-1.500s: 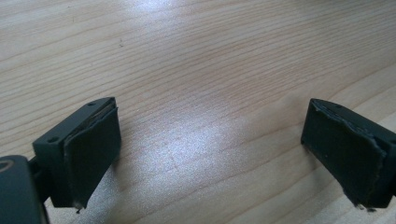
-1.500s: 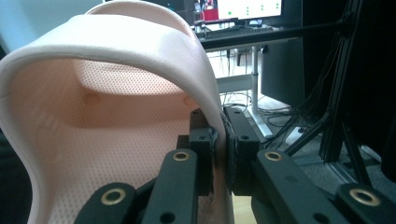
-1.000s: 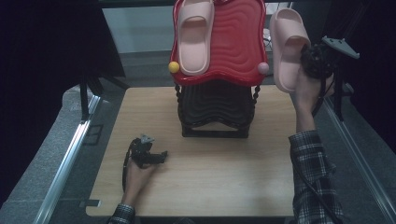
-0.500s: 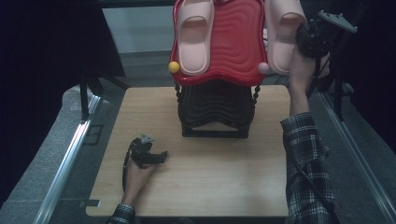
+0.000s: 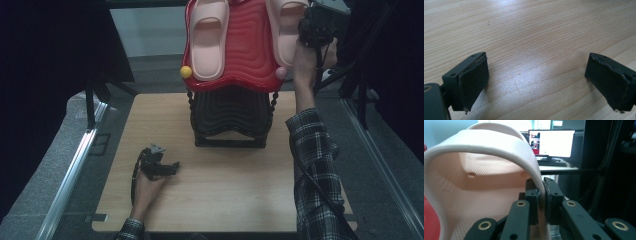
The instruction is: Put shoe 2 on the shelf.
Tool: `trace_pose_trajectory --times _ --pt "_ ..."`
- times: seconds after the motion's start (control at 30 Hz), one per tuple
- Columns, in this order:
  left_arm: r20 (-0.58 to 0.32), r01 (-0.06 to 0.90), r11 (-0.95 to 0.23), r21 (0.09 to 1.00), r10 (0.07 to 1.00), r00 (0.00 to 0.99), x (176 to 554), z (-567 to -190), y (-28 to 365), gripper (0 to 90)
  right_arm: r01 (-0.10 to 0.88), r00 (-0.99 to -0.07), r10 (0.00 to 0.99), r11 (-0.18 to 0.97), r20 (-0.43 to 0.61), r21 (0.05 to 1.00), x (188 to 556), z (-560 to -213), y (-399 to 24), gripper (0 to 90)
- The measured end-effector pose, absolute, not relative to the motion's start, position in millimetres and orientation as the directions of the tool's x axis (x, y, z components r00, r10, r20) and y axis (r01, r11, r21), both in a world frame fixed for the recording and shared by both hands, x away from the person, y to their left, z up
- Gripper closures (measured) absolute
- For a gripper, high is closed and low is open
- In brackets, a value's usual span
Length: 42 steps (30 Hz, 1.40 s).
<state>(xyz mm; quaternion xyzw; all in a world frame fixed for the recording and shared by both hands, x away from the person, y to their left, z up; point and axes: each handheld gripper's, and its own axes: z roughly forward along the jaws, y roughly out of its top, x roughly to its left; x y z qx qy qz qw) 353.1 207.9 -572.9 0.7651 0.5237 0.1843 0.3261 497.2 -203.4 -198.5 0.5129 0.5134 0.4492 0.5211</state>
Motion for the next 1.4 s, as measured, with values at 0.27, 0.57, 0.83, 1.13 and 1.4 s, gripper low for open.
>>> trace_pose_trajectory --times 0.27,0.57,0.83,1.13,1.4 --pt "-0.059 0.681 -0.239 0.692 0.922 0.384 353 -573 208 5.0 0.095 0.029 0.998 0.056 -0.059 0.994 509 -197 -193 79.2" --pt "-0.059 0.681 -0.239 0.692 0.922 0.384 353 -573 208 5.2 0.073 -0.067 0.996 0.068 -0.063 0.995 501 -194 -188 59.6" --pt "-0.058 0.682 -0.24 0.691 0.922 0.383 353 -573 208 5.2 0.069 -0.127 0.991 0.051 -0.042 0.996 483 -202 -203 59.8" --pt "-0.058 0.682 -0.238 0.691 0.923 0.381 353 -573 207 5.2 0.023 -0.165 0.986 0.026 -0.022 0.999 461 -214 -234 71.6" --pt "-0.06 0.682 -0.235 0.692 0.923 0.38 353 -573 207 5.2 0.005 -0.207 0.978 0.028 -0.027 1.0 456 -245 -258 89.5"
